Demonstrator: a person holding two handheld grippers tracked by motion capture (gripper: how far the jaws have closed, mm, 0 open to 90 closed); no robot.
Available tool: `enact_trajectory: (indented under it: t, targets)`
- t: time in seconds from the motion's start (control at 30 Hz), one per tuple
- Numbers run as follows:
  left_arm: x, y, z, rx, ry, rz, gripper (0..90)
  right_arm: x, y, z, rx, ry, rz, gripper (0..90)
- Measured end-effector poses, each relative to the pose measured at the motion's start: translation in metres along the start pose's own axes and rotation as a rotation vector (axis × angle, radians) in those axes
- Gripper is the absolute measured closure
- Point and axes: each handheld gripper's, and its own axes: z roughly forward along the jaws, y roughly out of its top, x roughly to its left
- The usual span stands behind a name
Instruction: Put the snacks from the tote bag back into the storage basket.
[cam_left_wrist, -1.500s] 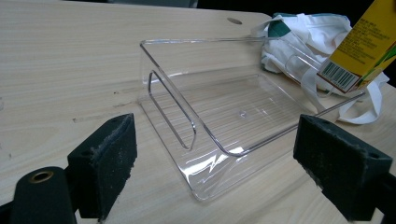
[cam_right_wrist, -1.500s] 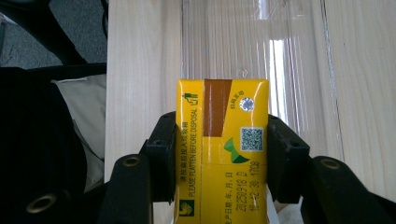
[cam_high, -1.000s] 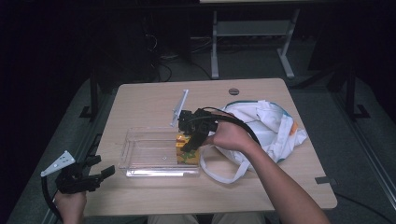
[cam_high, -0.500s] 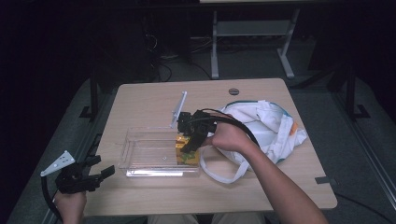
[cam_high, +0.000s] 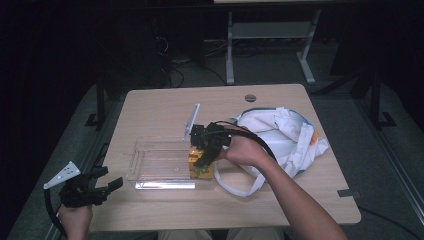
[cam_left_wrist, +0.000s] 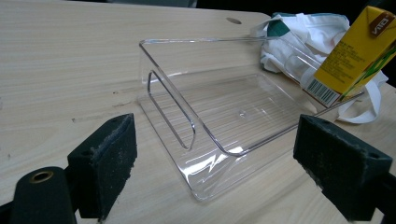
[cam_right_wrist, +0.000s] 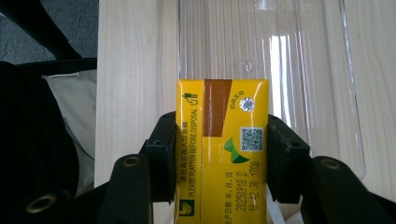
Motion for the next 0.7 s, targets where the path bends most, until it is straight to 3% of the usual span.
enact_trajectory:
  t: [0.7]
  targets:
    - [-0.002, 0.000, 0.001, 0.008, -0.003, -0.006, 13.0, -0.003, -0.008, 0.021, 0.017, 0.002, 0.009, 51.9]
